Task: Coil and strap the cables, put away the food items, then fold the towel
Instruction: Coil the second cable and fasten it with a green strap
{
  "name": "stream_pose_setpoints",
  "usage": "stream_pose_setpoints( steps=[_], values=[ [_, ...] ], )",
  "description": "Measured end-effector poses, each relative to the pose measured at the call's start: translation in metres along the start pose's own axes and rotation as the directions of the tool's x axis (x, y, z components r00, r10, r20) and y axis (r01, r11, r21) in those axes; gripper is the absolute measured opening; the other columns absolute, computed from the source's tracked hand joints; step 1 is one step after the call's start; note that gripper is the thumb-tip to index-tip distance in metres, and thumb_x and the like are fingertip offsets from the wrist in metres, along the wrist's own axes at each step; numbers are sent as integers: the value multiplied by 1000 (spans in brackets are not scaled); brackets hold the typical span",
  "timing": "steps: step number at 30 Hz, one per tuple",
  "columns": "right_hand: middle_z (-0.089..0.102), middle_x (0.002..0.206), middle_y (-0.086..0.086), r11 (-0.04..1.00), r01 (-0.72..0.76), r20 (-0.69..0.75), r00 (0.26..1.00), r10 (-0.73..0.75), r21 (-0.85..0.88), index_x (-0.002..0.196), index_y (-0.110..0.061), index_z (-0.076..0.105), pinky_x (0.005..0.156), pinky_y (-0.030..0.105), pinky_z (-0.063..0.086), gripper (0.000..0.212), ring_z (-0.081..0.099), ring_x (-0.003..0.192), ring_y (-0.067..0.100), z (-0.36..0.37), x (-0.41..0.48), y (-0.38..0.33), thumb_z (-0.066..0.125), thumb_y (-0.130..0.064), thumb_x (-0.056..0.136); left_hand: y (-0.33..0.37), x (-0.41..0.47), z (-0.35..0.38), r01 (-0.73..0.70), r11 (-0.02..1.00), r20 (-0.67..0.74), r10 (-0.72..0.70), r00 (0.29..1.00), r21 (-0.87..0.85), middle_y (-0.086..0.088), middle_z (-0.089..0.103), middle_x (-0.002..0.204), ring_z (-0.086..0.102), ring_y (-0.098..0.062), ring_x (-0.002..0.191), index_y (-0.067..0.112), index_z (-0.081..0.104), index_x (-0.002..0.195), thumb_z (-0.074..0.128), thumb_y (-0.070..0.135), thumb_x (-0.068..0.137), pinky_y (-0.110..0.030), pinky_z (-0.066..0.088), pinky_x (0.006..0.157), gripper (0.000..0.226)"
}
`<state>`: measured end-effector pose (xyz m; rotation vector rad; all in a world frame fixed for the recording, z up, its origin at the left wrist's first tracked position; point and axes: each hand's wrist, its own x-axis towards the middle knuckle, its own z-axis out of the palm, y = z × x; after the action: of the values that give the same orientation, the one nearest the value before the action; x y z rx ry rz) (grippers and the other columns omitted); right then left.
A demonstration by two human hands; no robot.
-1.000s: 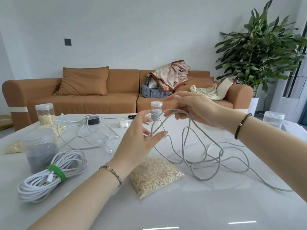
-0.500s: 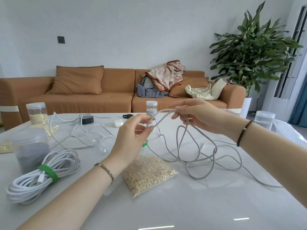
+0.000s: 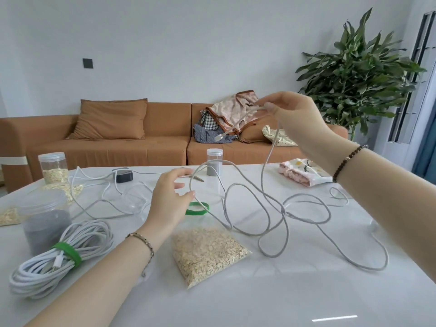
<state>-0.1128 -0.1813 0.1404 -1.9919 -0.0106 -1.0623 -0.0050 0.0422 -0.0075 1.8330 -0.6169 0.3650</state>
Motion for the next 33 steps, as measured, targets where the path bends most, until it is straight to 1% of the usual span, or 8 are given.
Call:
stream_pose_setpoints(
  steps=[5, 9, 13, 15, 19, 24, 29, 33],
  values=[
    [77, 84, -12, 957, 266, 103, 961, -255, -111, 95, -32, 72, 98, 50, 49, 22, 69, 96, 22, 12, -13, -3, 58, -15, 97, 26, -8, -3, -281, 960, -92, 281, 955, 20, 10, 43, 141, 38, 0, 134, 22, 45, 144, 50, -5, 90, -22, 29, 114, 60],
    [76, 86, -11, 947, 321, 186, 932, -311, -24, 98, -25, 73, 90, 46, 54, 18, 71, 89, 14, 16, -24, -24, 60, -13, 98, 52, -12, -8, -496, 867, -122, 498, 858, 48, 10, 45, 144, 39, -3, 137, 18, 43, 145, 50, 24, 106, -14, 26, 112, 40],
    [75, 79, 0, 947, 322, 332, 891, -309, 15, 102, -14, 71, 71, 28, 56, 8, 69, 72, 12, 31, -32, -44, 66, -16, 96, 72, -17, -8, -528, 838, -29, 529, 848, -140, 15, 59, 95, 59, -8, 81, 22, 54, 120, 47, 33, 105, -20, 45, 74, 19],
    [71, 70, 5, 963, 264, 364, 893, -266, 56, 99, -9, 67, 54, 31, 52, 13, 58, 54, 20, 38, -35, -44, 72, -18, 92, 74, -16, -6, -456, 856, -19, 466, 885, -245, 9, 48, 69, 41, -10, 56, 21, 55, 99, 42, 36, 107, -26, 35, 55, 21],
    [58, 63, 5, 994, 69, 409, 907, -98, 85, 87, -9, 62, 41, 24, 34, 20, 40, 45, 14, 45, -41, -25, 73, -25, 91, 71, -11, -8, -166, 842, 28, 210, 977, -513, 13, 33, 58, 22, -6, 45, 16, 51, 84, 40, 30, 109, -16, 21, 42, 31],
    [53, 60, 0, 987, -117, 449, 892, 57, 106, 94, -11, 70, 40, 20, 27, 21, 34, 42, 11, 50, -57, 4, 59, -28, 101, 64, 10, -34, 61, 589, -42, -159, 986, -806, 11, 30, 55, 16, -3, 42, 23, 49, 81, 36, 30, 110, -17, 12, 37, 32],
    [48, 59, 5, 995, -33, 285, 959, 5, 92, 88, -3, 69, 53, 21, 30, 43, 35, 50, 10, 67, -62, 16, 58, -43, 97, 42, 16, -36, 101, 524, -93, -330, 939, -846, 9, 34, 58, 18, -6, 43, 21, 48, 84, 34, 29, 110, -19, 13, 39, 30],
    [51, 51, -14, 991, 131, 207, 971, -123, -26, 77, -40, 75, 52, 23, 29, 11, 40, 51, 6, 92, -73, 19, 73, -44, 87, 36, 18, -23, 272, 326, 123, -413, 902, -905, 2, 40, 65, 25, -9, 46, 11, 53, 91, 44, 40, 106, -19, 22, 41, 34]
  ],
)
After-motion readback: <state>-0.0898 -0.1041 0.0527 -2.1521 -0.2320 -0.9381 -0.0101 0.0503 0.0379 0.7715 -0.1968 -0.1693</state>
